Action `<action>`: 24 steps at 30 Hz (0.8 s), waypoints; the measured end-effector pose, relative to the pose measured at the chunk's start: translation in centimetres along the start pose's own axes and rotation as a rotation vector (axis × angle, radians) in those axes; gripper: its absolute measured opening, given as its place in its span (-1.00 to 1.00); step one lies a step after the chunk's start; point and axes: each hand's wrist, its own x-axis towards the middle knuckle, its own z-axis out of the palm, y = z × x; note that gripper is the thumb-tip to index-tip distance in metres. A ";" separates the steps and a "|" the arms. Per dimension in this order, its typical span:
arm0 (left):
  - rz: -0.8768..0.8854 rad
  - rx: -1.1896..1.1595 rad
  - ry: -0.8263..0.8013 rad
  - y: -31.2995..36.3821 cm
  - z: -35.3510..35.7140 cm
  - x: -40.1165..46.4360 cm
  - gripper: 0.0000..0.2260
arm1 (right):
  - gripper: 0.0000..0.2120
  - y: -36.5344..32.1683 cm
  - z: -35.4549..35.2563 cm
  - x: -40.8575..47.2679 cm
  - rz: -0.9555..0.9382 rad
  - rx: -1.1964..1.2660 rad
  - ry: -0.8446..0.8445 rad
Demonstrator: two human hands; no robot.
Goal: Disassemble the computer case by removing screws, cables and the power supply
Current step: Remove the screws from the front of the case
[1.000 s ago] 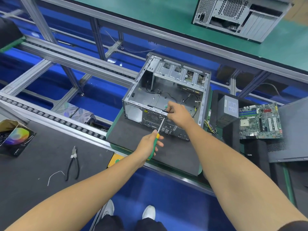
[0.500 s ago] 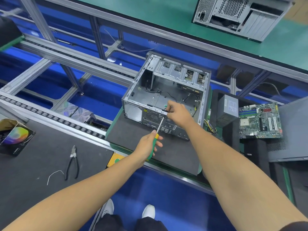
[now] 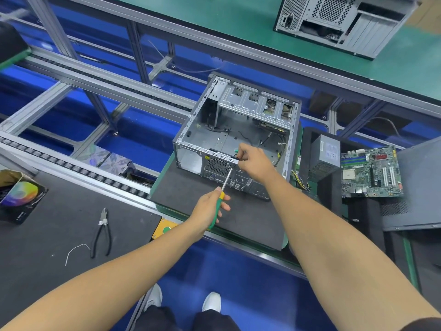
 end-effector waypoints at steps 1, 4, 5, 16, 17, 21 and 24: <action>0.001 0.002 -0.001 -0.1 -0.1 -0.1 -0.57 | -0.85 0.0 0.0 0.0 -0.001 0.001 0.000; 0.015 0.009 0.000 -0.1 -0.2 -0.1 -0.57 | -0.85 0.1 0.0 0.0 -0.002 -0.005 0.001; 0.019 0.012 0.000 0.0 -0.2 -0.2 -0.57 | -0.85 0.1 0.0 0.0 -0.001 -0.005 0.001; 0.096 0.029 -0.012 2.5 -0.4 -0.5 -0.59 | -0.87 0.7 -0.6 0.1 0.004 0.279 -0.089; 0.101 0.032 -0.015 2.8 -0.3 -0.4 -0.58 | -0.87 0.7 -0.7 0.0 0.016 0.346 -0.081; 0.101 0.026 -0.020 4.1 0.2 0.1 -0.59 | -0.86 0.1 -1.3 1.1 0.144 0.513 0.004; 0.113 0.037 -0.026 4.9 1.0 0.4 -0.58 | -0.86 -0.1 -2.1 1.9 0.215 0.621 0.040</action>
